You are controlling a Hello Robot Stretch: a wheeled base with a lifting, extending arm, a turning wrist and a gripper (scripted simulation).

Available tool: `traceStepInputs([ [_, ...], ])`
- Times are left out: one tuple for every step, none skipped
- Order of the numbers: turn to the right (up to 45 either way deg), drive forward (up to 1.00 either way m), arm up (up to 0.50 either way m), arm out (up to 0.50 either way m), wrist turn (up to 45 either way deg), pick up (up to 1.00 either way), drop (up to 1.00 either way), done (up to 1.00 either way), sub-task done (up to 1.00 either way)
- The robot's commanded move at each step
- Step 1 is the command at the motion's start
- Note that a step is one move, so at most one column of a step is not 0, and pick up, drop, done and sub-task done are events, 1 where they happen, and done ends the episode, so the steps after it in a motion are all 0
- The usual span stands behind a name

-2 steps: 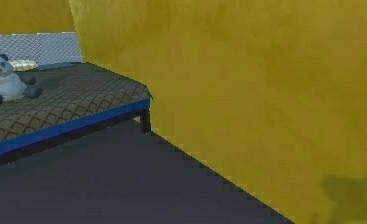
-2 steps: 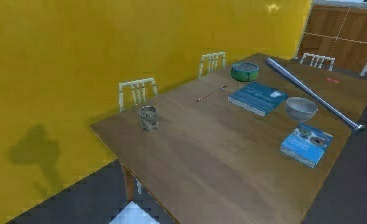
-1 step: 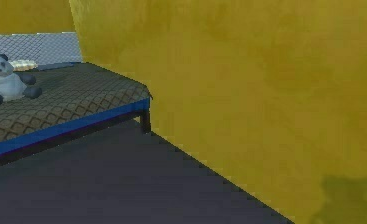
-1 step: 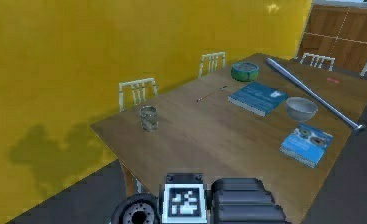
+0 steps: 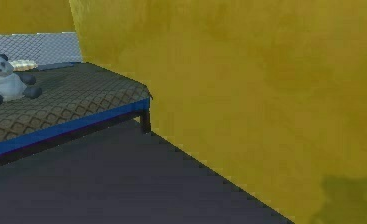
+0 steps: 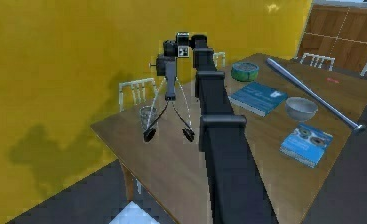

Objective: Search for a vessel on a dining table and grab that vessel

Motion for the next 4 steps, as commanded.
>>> traceStepInputs([
  [0.0, 0.00, 0.00, 0.00, 45.0, 0.00, 0.00, 0.00, 0.00],
  [0.0, 0.00, 0.00, 0.00, 45.0, 0.00, 0.00, 0.00, 0.00],
  [0.0, 0.00, 0.00, 0.00, 42.0, 0.00, 0.00, 0.00, 0.00],
  [0.0, 0.00, -0.30, 0.00, 0.0, 0.00, 0.00, 0.00, 0.00],
])
